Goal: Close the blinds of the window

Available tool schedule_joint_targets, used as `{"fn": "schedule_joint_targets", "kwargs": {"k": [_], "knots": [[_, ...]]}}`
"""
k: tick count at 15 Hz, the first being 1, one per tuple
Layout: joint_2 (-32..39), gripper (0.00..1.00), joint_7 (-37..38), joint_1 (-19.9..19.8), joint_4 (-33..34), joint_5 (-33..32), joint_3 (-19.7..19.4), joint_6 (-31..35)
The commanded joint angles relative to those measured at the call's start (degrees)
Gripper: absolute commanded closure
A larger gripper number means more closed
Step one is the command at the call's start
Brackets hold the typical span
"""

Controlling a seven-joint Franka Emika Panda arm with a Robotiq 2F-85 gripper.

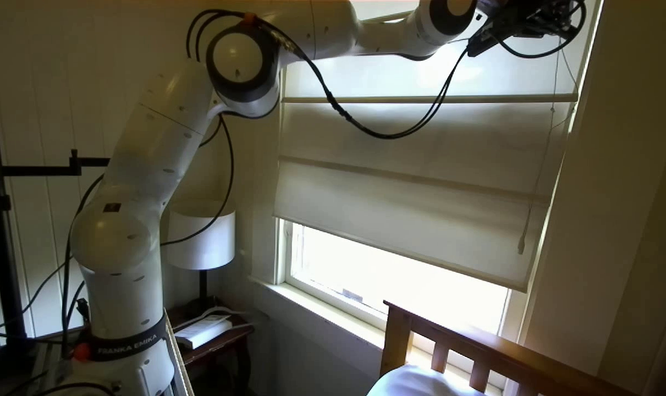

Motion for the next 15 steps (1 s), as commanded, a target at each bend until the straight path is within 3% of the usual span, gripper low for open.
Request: {"fn": "schedule_joint_targets", "kwargs": {"k": [1,3,6,10,15], "knots": [[-12.90,1.00,-8.93,1.02,-13.11,3.66,5.33,-6.39],[-17.98,1.00,-10.09,1.23,-17.34,3.76,5.76,-10.86],[-25.54,1.00,-3.03,2.12,-24.25,-2.78,3.61,-8.98],[-36.04,1.00,2.67,1.32,-34.20,-7.85,5.20,-11.97],[-44.91,1.00,-2.39,4.19,-45.32,1.86,6.07,-11.61]]}}
